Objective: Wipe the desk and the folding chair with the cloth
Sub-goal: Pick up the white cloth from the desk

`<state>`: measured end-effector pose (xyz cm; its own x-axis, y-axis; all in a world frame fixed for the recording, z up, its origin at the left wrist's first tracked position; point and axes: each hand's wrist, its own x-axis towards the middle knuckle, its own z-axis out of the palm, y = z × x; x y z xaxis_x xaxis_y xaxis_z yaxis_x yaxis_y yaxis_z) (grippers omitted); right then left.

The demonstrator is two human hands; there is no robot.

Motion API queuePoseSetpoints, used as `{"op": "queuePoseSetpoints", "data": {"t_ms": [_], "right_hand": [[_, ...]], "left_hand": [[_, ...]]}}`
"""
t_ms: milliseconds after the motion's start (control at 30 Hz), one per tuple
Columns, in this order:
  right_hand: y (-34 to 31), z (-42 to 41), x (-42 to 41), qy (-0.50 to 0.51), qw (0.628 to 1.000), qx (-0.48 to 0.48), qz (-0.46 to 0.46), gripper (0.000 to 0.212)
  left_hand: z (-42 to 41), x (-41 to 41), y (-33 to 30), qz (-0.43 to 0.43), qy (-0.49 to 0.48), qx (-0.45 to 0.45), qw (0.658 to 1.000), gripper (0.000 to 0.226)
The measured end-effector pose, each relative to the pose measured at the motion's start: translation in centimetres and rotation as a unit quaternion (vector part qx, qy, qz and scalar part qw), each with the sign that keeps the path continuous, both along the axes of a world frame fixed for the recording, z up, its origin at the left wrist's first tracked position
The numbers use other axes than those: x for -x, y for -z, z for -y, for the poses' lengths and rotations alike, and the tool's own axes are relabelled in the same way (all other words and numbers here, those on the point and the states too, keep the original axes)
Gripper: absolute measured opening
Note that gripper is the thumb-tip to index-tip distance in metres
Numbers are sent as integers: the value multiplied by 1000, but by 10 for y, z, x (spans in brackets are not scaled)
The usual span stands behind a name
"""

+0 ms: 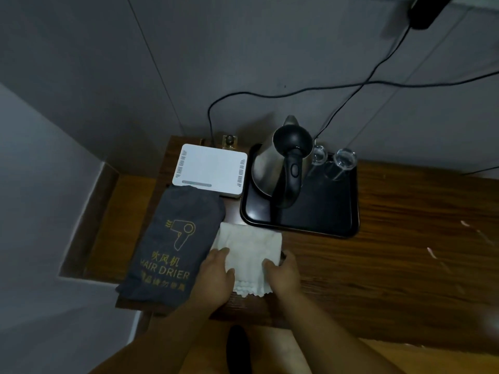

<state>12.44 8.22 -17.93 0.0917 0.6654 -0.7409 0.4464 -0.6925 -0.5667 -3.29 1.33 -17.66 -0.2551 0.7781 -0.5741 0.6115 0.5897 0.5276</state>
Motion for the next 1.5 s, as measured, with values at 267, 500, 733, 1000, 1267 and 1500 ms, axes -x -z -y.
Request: {"op": "queuePoseSetpoints", "data": {"t_ms": [267, 500, 733, 1000, 1267, 1500], "right_hand": [[-18, 14, -23, 106, 955, 151, -233, 31], [-86, 25, -111, 149, 920, 175, -317, 34], [-151, 45, -246, 206, 902, 124, -358, 32], [-201, 77, -443, 235, 897, 79, -365, 47], [-231, 71, -575, 263, 855, 91, -437, 36], [-224, 35, -611, 256, 813, 134, -506, 50]], "left_hand": [[8, -10, -15, 114, -82, -20, 990, 53], [-1, -70, -73, 222, -181, -8, 958, 38], [2, -198, -139, 297, -161, -11, 941, 35], [21, -386, -184, 344, -166, -5, 924, 31], [2, -499, -222, 485, -261, 12, 835, 27], [-43, -548, -212, 481, -188, 10, 856, 13]]}}
